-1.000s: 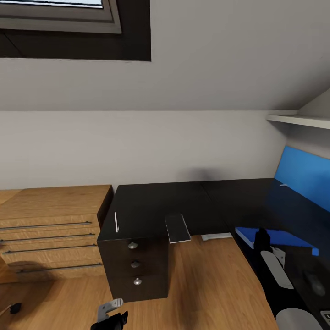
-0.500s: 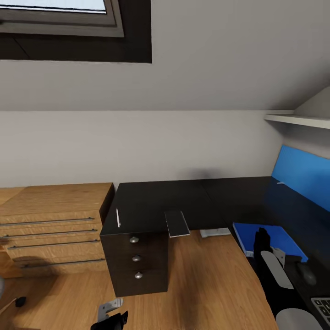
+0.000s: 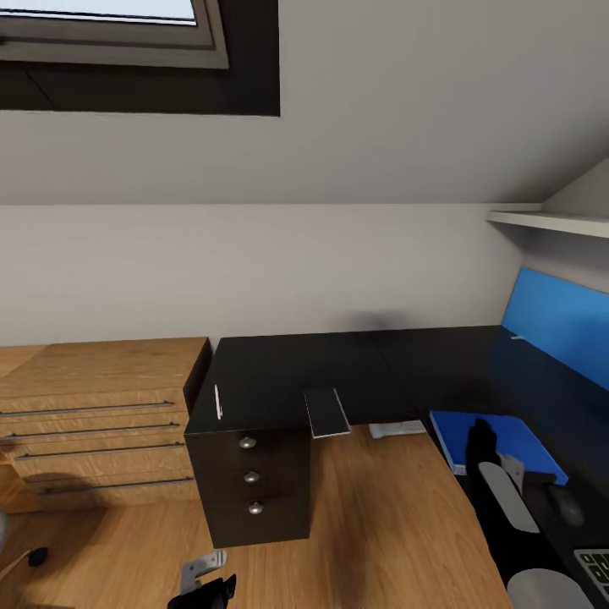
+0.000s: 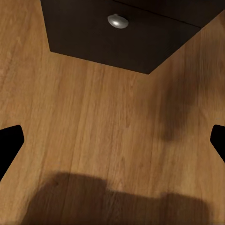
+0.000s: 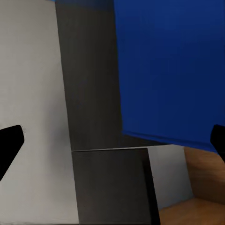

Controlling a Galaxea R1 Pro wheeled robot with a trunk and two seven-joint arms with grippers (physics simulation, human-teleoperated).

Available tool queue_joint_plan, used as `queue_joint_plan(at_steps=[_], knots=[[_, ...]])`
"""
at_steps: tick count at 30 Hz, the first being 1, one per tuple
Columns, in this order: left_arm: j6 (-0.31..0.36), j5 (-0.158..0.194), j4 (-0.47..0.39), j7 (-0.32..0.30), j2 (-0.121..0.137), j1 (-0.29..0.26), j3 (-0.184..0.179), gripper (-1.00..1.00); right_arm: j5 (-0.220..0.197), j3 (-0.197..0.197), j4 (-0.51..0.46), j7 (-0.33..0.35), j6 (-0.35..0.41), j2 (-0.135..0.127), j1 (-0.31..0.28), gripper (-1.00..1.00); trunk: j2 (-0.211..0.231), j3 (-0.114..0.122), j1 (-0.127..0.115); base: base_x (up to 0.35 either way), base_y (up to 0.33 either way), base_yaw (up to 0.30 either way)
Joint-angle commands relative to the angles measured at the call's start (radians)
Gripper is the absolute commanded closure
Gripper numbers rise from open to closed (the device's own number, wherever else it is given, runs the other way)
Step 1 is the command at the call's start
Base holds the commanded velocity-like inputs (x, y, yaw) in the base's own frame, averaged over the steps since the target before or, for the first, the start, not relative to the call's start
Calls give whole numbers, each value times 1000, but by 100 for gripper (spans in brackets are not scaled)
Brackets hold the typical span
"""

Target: In the bedroom, organize the workspace by keeping the computer under the desk, ensuring the monitor is on the desk, placing the keyboard on the desk next to the monitor, placing the mouse on the desk next to the keyboard, moving the folder from the swivel chair onto the desk next to the mouse, stacking the notebook on top of the folder with the pen on top of the notebook, and positioning the swivel chair next to the desk.

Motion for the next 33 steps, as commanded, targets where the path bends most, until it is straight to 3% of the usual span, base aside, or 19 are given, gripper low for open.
queue_joint_plan(at_steps=[1, 3, 5, 7, 19, 22, 23, 26, 29, 30, 33], knots=[[1, 5, -3, 8, 1, -1, -6, -100, -9, 6, -2, 4, -6, 1, -1, -100, -1, -1, 0, 0, 0, 0], [1, 4, -3, 8, -1, -1, -14, -100, -9, 28, -2, 31, -6, 4, -1, -100, -1, -1, 0, 0, 0, 0], [1, 4, -3, 8, -6, -1, -47, -100, -8, 78, -3, 92, -6, 8, 0, -100, -1, -1, 0, 0, 0, 0], [1, 3, -3, 10, -7, -1, -65, -100, -8, 101, -3, 122, -5, 10, 1, -100, -1, 0, 0, 0, 0, 0], [1, 4, -3, 13, -7, -1, -79, -100, -3, 155, -3, 147, -10, 27, 1, -100, -1, 3, 0, 0, 0, 22], [1, 2, -3, 12, -7, -1, -79, -100, -1, 217, -2, 145, -10, 31, 1, -100, -1, 3, 0, 0, 0, 193], [1, 1, -3, 12, -6, -1, -79, -100, -2, 257, -1, 142, -8, 33, 1, -100, -1, 3, 0, 0, 0, 234], [0, 1, -6, 10, -2, -1, -77, -100, -4, 298, 2, 129, 2, 33, 1, -100, -1, 3, 0, 0, 0, 240], [-33, 7, -43, 8, 11, 1, -76, -100, -5, 321, 3, 63, 89, 31, 1, -100, -1, 3, 0, 0, 0, 226], [-44, 8, -80, 7, 26, 15, -76, -100, -5, 322, 3, 36, 152, 31, 1, -100, -1, 3, 0, 0, 0, 226], [-52, 9, -156, 8, 56, 49, -75, -100, -6, 323, 3, 18, 230, 31, 1, -100, -1, 3, 0, 0, 0, 233]])
